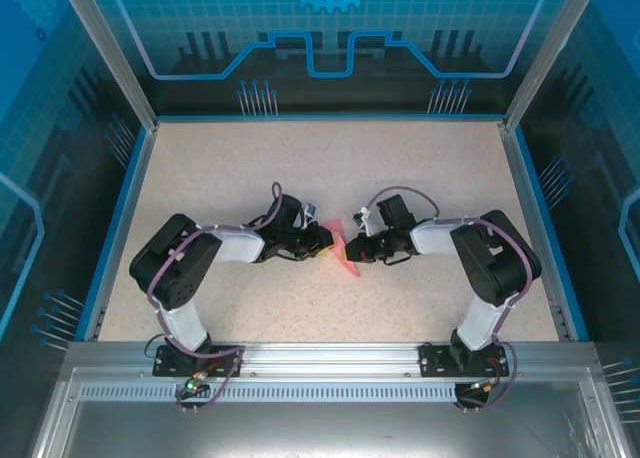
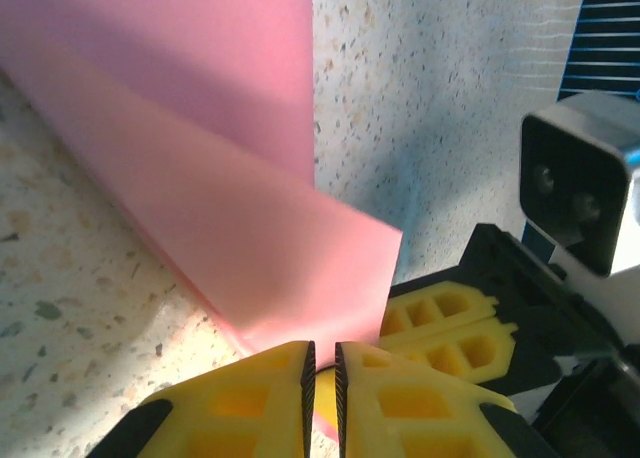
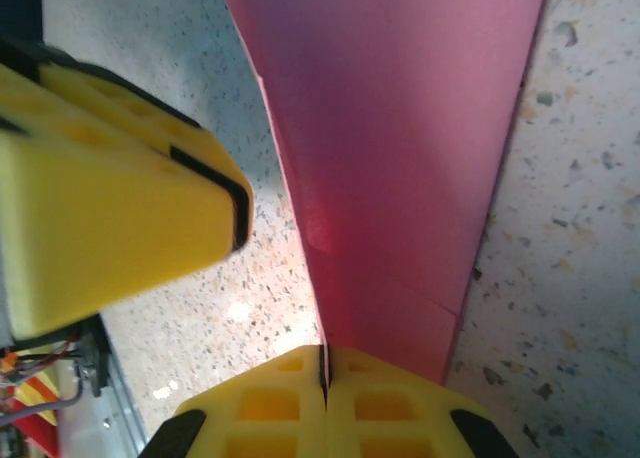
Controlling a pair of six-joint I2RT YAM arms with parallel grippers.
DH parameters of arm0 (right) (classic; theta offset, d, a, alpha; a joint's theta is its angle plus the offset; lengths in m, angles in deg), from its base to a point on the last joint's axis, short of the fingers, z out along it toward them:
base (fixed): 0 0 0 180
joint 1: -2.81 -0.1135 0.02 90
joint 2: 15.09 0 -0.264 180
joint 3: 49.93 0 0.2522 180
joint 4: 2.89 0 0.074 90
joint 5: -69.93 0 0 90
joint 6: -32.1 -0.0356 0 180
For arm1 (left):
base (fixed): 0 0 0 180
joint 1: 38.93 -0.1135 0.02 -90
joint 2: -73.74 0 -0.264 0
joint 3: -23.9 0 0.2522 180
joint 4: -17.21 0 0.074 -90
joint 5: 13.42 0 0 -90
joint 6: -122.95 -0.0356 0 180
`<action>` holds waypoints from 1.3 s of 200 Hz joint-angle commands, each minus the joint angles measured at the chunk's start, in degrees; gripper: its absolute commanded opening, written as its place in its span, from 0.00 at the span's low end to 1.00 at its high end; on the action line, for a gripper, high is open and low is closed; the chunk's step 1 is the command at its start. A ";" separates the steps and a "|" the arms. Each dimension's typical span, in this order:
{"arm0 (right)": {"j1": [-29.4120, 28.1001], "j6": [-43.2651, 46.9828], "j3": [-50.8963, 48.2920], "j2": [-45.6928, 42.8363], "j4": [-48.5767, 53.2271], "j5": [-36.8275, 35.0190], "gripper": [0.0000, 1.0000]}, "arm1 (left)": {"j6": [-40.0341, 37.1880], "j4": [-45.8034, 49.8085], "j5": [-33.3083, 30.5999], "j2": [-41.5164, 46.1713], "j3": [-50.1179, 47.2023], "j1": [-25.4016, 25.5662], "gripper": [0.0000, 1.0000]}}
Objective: Fold a paper plane with a square sheet of paper (pick it up from the middle)
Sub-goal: Fold the wing for the fifth time at the center of the table.
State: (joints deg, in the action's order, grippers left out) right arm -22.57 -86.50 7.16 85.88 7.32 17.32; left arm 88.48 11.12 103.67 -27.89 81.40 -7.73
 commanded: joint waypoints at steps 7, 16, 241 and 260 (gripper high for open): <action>1.78 -3.59 -1.30 1.73 -3.07 3.93 0.03 | 0.24 -4.02 1.71 -1.40 0.02 1.36 0.16; 1.91 -3.88 -1.30 1.93 -2.97 4.00 0.03 | 0.44 -4.44 1.75 -2.09 0.27 1.48 0.15; 0.21 0.56 1.79 3.80 6.40 -1.82 0.08 | -1.88 2.88 -0.12 -7.18 4.98 1.64 0.12; -0.36 1.49 2.34 3.24 7.94 -2.67 0.11 | -2.34 4.00 -0.36 -7.53 5.46 1.63 0.11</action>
State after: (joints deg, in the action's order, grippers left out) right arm -22.05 -87.66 8.54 88.57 10.62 17.91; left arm 88.02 12.32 103.89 -34.29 85.21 -6.40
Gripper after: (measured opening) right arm 0.095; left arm 0.116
